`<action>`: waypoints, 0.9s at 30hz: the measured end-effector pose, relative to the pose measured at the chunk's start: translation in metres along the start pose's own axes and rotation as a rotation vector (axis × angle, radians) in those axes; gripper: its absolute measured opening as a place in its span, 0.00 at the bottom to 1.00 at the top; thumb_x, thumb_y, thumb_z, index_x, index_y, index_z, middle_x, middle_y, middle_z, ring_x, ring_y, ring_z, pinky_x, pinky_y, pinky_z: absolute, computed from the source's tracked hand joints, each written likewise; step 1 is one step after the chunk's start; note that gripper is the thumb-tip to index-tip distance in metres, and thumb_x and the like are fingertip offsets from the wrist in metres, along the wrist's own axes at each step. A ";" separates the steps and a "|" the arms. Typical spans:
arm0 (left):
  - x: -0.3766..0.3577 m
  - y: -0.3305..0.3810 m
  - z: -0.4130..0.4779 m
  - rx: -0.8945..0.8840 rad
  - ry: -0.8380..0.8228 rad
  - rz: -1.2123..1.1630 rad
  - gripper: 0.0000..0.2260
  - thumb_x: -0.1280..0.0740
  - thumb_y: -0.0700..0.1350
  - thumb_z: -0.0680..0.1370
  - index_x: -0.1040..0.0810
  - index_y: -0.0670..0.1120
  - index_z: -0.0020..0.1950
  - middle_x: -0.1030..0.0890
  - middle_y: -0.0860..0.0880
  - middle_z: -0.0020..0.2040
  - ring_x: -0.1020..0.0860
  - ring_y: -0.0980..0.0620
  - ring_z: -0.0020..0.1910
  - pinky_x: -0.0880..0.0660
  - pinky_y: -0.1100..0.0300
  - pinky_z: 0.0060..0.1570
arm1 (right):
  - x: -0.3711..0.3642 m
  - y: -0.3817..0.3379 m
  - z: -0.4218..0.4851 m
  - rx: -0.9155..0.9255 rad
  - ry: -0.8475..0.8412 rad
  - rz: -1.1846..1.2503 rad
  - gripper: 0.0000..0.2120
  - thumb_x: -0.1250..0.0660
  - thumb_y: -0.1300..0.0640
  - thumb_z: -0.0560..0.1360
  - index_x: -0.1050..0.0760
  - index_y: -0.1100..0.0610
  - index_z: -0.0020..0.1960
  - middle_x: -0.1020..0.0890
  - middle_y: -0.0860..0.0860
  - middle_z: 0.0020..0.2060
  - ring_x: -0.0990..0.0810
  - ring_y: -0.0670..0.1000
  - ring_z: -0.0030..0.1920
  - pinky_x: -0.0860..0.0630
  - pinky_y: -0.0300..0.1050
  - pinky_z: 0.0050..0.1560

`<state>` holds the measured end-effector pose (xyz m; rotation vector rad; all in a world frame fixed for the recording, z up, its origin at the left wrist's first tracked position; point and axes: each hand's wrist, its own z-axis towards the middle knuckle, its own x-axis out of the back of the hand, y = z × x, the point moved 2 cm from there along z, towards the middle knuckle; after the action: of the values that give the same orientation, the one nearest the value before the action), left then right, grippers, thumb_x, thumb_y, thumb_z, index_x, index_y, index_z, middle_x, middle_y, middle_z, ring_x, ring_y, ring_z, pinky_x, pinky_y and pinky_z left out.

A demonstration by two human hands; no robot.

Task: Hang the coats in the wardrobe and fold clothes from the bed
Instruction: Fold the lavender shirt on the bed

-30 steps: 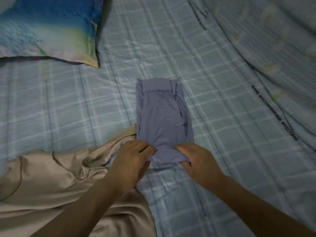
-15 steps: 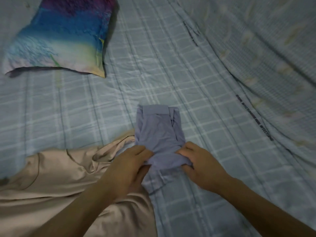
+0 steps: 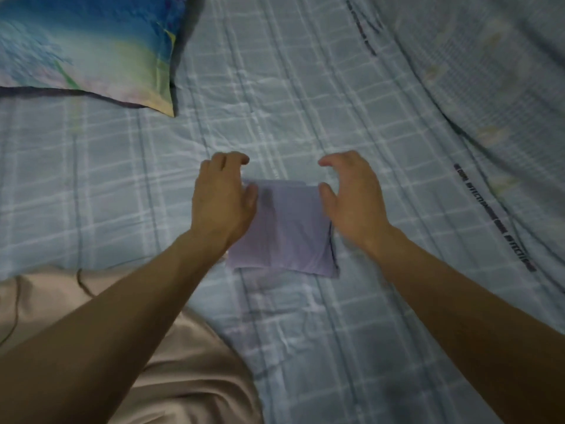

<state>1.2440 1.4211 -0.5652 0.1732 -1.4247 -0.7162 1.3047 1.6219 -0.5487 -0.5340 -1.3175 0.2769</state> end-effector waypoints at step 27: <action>-0.053 -0.018 -0.052 -0.361 -0.349 0.335 0.32 0.35 0.61 0.75 0.33 0.44 0.74 0.33 0.45 0.75 0.36 0.43 0.74 0.43 0.41 0.74 | -0.085 0.042 -0.056 0.209 -0.341 -0.133 0.31 0.39 0.49 0.79 0.42 0.58 0.77 0.43 0.58 0.78 0.48 0.57 0.78 0.45 0.59 0.76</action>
<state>1.2878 1.4201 -0.6283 -0.4825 -1.5736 -0.7323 1.3421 1.6046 -0.6509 -0.2264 -1.6246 0.4029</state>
